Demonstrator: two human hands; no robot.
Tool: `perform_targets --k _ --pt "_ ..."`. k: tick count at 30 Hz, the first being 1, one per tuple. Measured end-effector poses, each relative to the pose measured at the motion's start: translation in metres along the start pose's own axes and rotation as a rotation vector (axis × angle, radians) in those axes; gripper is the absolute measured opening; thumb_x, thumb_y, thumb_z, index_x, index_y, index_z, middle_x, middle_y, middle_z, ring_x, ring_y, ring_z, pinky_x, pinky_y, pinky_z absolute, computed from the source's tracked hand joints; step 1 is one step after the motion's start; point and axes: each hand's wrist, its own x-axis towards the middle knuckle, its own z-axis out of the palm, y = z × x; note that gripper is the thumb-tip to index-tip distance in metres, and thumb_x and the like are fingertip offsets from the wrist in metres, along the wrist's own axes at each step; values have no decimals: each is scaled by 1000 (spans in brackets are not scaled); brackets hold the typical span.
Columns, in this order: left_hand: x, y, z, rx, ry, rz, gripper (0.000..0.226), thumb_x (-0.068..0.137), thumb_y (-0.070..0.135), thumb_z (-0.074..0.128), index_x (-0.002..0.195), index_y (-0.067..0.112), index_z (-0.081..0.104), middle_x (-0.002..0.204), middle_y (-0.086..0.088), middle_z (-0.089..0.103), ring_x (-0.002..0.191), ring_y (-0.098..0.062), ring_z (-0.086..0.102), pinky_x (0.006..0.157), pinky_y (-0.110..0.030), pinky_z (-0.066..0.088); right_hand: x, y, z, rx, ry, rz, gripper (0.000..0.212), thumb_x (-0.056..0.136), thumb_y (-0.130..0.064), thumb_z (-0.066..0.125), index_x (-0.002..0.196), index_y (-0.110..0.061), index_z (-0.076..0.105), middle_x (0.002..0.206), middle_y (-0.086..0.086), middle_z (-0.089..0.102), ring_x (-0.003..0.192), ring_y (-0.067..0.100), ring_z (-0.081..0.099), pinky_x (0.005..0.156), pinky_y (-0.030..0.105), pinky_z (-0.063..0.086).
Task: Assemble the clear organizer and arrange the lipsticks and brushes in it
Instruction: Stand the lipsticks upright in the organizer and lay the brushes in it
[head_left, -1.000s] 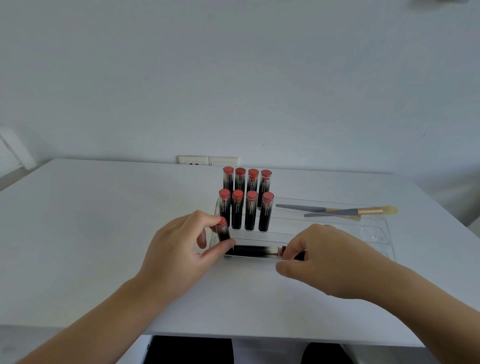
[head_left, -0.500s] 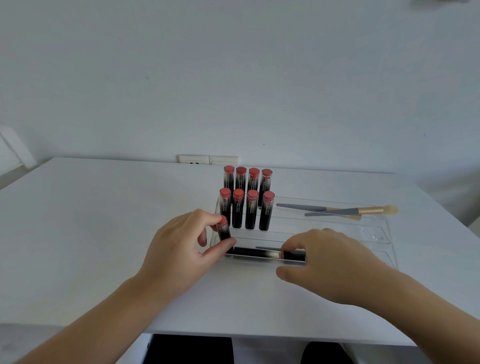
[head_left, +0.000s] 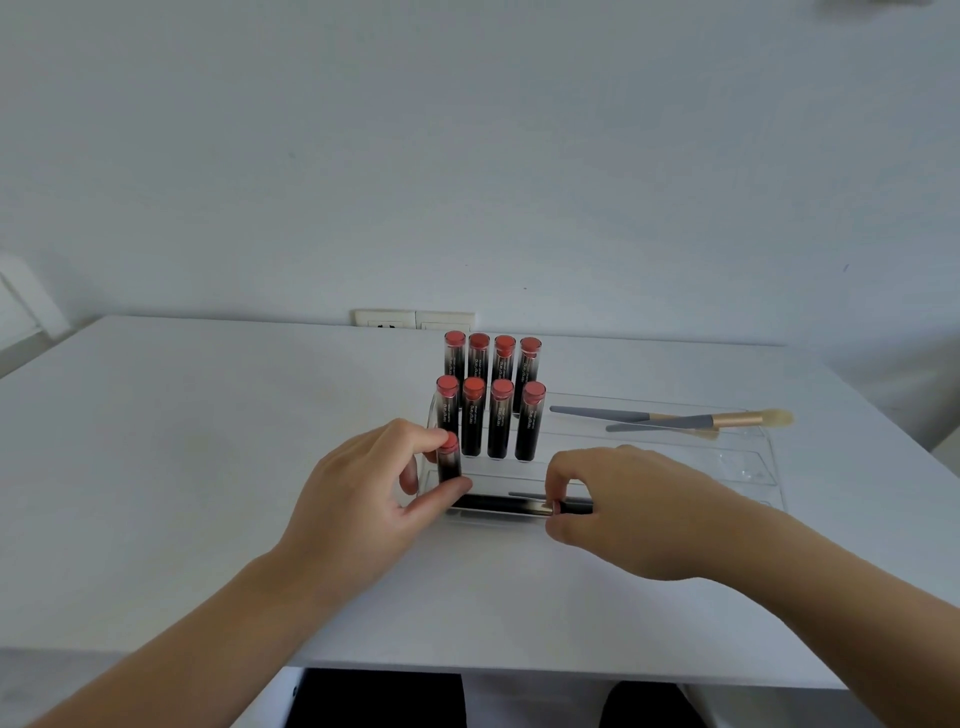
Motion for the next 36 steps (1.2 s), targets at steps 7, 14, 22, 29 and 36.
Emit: perform_targets --k 7,14,22,29,36 --pt "0 -2 0 -16 -24 0 35 85 48 65 111 28 54 71 4 61 60 -13 54 55 -29 47 0 2 5 70 85 43 15 86 -52 62 90 -39 54 78 -13 60 71 4 55 58 22 41" --pt "1 -1 0 9 -15 16 38 85 47 73 111 26 54 67 6 56 59 -9 49 58 -15 37 -2 -2 10 23 72 42 30 86 -60 56 112 -44 56 99 -16 63 88 7 57 74 28 47" --pt "5 4 -3 103 -1 82 39 84 50 63 113 24 54 67 20 46 52 -9 54 52 -14 38 -6 -4 5 -96 79 70 37 85 -65 51 105 -35 62 101 -11 65 91 15 59 73 31 48" --pt "11 15 -3 146 -43 126 39 83 48 71 111 26 54 62 23 40 47 -9 57 44 -22 45 -2 -6 2 -1 -1 91 33 96 -60 40 100 -33 59 98 -8 64 90 16 60 80 36 51" --pt "12 23 -2 245 -93 112 35 90 49 61 114 25 50 63 10 67 36 -11 47 36 -25 42 -4 -6 8 -64 50 79 28 103 -49 35 104 -26 51 92 -2 62 85 22 60 78 39 52"
